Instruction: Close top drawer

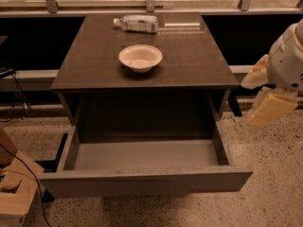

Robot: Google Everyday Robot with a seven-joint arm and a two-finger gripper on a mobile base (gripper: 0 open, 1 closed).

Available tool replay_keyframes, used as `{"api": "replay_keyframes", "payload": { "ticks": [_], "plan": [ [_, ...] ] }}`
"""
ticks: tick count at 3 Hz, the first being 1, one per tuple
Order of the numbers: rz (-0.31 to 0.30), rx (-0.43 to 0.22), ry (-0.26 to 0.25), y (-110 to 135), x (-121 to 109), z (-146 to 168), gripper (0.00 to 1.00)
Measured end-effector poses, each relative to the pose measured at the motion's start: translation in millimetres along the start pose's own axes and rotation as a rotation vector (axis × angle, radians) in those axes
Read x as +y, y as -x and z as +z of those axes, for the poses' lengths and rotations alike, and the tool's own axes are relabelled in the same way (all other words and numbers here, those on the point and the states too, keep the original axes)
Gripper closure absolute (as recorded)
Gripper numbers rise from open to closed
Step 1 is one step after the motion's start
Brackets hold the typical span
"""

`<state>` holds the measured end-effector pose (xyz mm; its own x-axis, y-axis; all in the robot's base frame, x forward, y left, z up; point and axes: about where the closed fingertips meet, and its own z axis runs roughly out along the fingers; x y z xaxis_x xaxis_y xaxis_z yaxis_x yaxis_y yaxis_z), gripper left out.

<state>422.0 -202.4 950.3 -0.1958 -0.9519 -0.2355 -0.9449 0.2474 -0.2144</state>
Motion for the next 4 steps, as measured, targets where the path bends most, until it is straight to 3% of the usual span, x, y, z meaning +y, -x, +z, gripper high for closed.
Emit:
{"api": "replay_keyframes", "payload": {
  "ticks": [1, 2, 3, 4],
  "plan": [
    [-0.008, -0.039, 0.018, 4.0, 18.7, 23.9, 0.62],
    [0.034, -0.086, 0.03, -3.4, 40.4, 60.8, 0.85],
    [0.049, -0.094, 0.03, -6.9, 45.6, 74.4, 1.0],
    [0.044, -0.101, 0.082, -5.7, 52.3, 98.7, 1.0]
  ]
}}
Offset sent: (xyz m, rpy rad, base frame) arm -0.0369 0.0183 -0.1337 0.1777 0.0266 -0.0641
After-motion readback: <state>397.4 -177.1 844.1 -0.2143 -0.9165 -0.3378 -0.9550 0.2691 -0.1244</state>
